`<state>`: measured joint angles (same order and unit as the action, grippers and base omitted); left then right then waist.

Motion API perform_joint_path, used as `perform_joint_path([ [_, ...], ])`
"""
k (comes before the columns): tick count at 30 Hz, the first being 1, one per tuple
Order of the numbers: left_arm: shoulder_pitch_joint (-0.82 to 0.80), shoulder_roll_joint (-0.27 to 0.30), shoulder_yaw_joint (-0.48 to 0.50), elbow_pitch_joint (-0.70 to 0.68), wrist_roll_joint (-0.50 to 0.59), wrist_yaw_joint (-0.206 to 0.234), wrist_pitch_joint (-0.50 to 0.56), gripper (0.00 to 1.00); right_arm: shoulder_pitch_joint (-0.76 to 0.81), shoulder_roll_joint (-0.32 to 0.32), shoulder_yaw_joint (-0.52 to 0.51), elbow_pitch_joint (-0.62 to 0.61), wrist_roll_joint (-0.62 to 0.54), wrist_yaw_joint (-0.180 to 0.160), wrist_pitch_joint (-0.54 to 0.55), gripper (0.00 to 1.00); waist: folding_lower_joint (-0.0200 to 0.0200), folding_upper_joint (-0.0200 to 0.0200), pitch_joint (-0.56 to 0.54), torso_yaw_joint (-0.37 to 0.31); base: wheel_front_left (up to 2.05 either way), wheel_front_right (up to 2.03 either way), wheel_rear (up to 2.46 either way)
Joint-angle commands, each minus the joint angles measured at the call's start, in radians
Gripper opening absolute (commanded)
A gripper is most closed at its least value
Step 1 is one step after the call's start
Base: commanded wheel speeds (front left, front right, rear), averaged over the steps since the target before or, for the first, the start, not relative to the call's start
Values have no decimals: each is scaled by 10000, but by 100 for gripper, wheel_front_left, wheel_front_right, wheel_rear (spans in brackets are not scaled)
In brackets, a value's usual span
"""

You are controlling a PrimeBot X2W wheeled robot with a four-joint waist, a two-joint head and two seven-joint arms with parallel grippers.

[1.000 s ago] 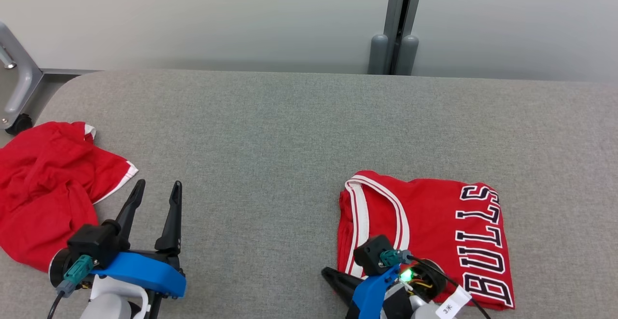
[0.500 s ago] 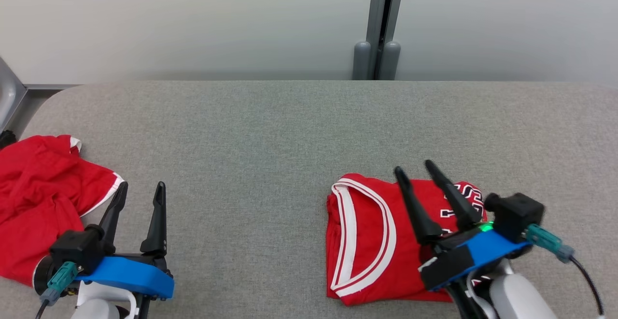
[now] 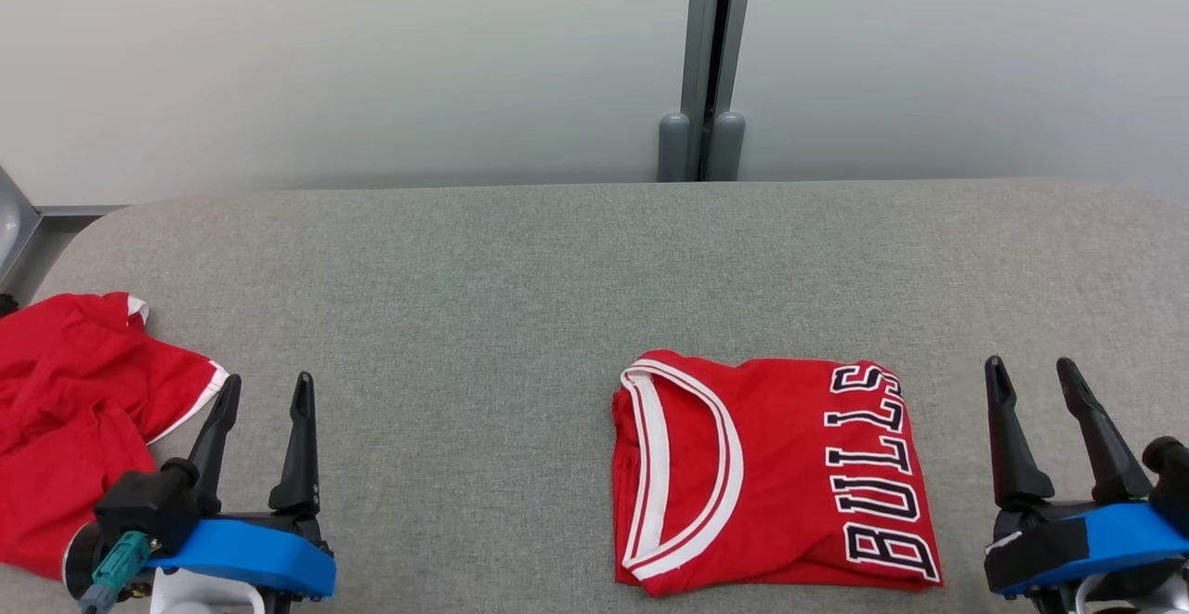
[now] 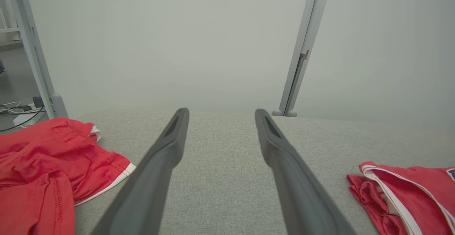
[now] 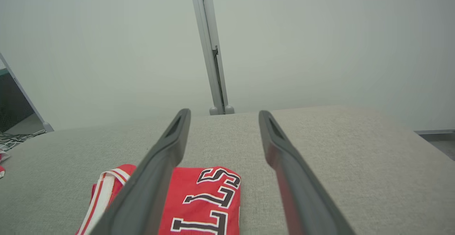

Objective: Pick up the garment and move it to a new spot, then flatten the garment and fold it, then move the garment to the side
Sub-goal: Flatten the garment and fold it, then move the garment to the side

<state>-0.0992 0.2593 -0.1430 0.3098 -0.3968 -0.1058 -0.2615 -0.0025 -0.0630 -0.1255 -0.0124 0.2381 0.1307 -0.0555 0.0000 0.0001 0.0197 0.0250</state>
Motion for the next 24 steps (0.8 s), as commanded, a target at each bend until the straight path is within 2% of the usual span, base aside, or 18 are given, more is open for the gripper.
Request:
perform_joint_path([
  [1,119,-47,38,21,43,49,-47,100,232,-103,-120,14,-80,1,-29,100,0,-1,-82,-61,0,0,0],
  [10,33,-121,-86,485,103,39,-47,100,332,-277,-39,614,-338,1,-51,100,0,-1,-318,-190,0,0,0],
  [17,-89,-53,-159,938,137,153,109,100,110,-439,145,1320,-157,1,-173,100,0,-1,-380,-190,0,0,0],
  [24,-191,-47,-172,1186,34,144,55,100,-25,-417,324,1530,-105,1,-257,100,0,-1,-373,-243,0,0,0],
])
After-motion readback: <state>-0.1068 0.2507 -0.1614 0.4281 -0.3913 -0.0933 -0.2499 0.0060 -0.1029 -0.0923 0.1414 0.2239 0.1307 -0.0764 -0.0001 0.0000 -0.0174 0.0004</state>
